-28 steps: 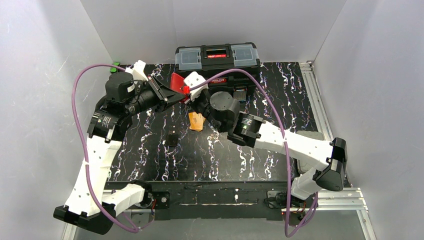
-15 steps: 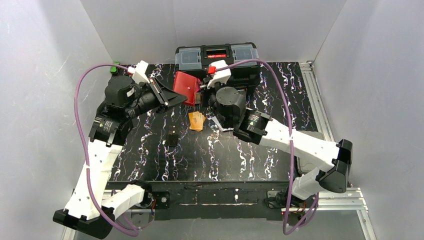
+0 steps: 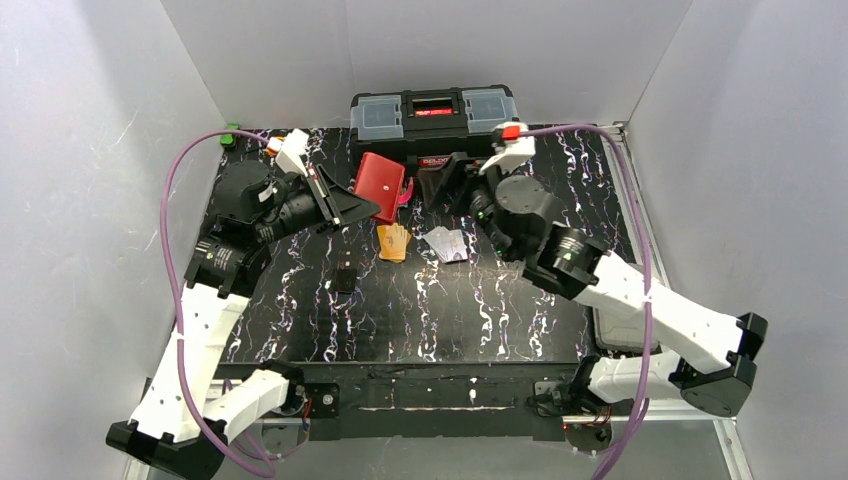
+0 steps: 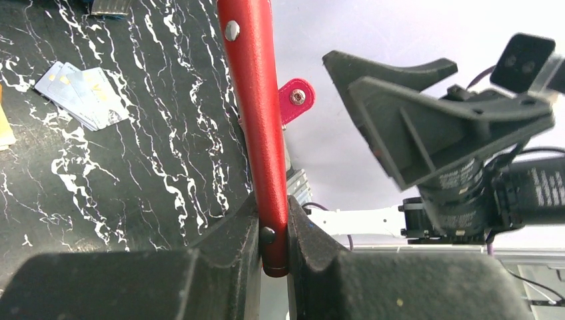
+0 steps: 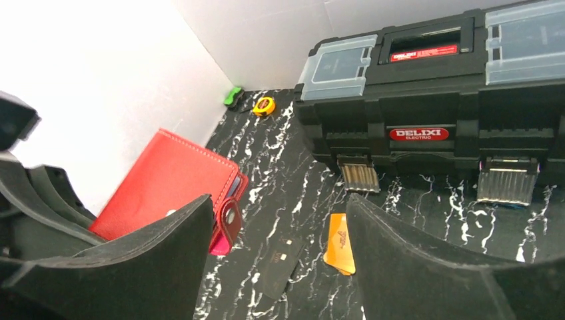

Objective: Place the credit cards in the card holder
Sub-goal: Open the card holder at the center of the board.

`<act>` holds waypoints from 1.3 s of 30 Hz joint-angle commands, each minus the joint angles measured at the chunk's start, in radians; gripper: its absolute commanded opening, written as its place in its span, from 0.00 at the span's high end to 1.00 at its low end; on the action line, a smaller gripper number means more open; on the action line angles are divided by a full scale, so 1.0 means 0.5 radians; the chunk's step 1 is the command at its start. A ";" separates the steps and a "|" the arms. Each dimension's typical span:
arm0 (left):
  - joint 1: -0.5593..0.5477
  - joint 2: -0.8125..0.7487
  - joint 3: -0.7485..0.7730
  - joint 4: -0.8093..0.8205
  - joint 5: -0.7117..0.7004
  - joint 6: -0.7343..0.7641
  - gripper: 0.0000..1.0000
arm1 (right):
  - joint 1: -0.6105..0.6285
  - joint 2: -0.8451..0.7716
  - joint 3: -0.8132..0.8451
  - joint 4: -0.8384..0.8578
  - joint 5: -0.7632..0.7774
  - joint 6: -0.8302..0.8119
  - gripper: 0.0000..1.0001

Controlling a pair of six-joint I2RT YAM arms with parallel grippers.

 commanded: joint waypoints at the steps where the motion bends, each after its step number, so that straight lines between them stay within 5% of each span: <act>1: -0.001 -0.041 -0.037 0.201 0.149 0.075 1.00 | -0.164 -0.132 -0.029 -0.114 -0.269 0.363 0.21; 13: -0.002 -0.034 -0.099 0.495 0.434 0.307 1.00 | -0.219 0.083 0.380 -0.339 -0.923 0.405 0.16; 20: -0.003 -0.052 -0.110 0.685 0.588 0.184 1.00 | -0.331 -0.130 0.043 -0.155 -1.220 0.447 0.23; 25: -0.002 -0.042 -0.105 0.764 0.647 0.073 1.00 | -0.482 -0.337 -0.286 0.097 -1.428 0.590 0.39; 30: -0.004 -0.037 -0.106 0.777 0.653 0.041 1.00 | -0.534 -0.320 -0.265 0.103 -1.477 0.641 0.51; 35: -0.002 -0.044 -0.117 0.772 0.646 0.036 1.00 | -0.534 -0.277 -0.193 0.129 -1.526 0.649 0.42; 39: -0.007 -0.047 -0.133 0.791 0.661 0.029 1.00 | -0.537 -0.253 -0.213 0.221 -1.564 0.731 0.46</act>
